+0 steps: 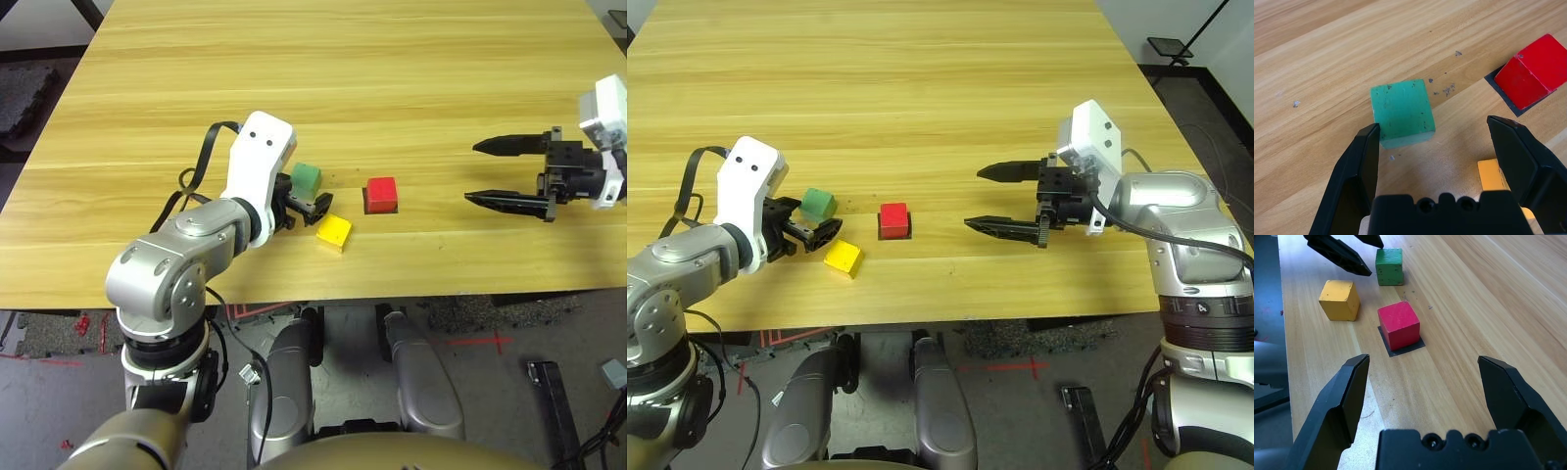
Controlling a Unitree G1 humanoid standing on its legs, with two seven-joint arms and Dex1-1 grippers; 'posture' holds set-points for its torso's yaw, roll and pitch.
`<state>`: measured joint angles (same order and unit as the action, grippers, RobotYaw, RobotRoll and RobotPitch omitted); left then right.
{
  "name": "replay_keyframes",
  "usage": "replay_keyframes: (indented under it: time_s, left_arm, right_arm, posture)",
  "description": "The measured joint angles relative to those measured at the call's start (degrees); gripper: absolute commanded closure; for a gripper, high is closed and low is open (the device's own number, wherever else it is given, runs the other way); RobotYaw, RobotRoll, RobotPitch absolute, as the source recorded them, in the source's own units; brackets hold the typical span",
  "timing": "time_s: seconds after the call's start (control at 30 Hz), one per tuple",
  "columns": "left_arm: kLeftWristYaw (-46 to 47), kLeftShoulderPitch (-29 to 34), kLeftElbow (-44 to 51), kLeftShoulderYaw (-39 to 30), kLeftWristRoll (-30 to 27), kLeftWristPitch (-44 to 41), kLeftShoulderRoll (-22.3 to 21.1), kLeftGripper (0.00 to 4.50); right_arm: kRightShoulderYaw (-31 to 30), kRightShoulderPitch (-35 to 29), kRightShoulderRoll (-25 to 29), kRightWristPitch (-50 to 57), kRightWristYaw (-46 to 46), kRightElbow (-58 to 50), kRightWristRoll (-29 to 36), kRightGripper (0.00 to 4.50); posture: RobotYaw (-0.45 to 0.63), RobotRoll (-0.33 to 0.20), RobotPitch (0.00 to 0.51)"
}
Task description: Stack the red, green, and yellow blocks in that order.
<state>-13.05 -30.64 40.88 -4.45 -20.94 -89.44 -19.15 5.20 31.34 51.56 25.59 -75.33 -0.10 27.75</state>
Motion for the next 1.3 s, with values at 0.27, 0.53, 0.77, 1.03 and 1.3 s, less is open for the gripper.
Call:
replay_keyframes:
  time_s: [0.27,0.53,0.77,1.03,1.3]
  left_arm:
    - [2.0,-1.1,-2.8,0.9,2.0,5.8,0.1,0.00]
    - [1.6,-1.0,-3.4,2.2,2.0,6.4,-1.6,0.00]
    - [1.9,-0.1,-5.0,4.5,2.4,6.3,-1.6,0.00]
    - [2.6,0.3,-7.8,5.9,3.1,8.2,-1.6,0.00]
    - [3.5,-0.6,-11.1,6.7,4.6,11.4,-1.2,0.00]
  right_arm:
    - [-1.0,1.2,-1.1,-1.0,-0.1,1.3,-0.2,0.04]
    - [-2.3,2.2,-1.9,-2.1,-0.2,2.7,-0.7,0.04]
    - [-2.3,2.2,-2.3,-2.2,-0.2,2.6,-0.7,0.04]
    - [-2.3,1.6,-2.3,-1.8,0.0,1.3,-0.5,0.04]
    - [-2.3,1.2,-2.3,-1.8,0.2,1.0,-0.5,0.04]
  posture:
    - [0.22,0.108,0.280]
    - [0.23,0.113,0.284]
    - [0.22,0.110,0.295]
    - [0.21,0.106,0.300]
    - [0.21,0.105,0.300]
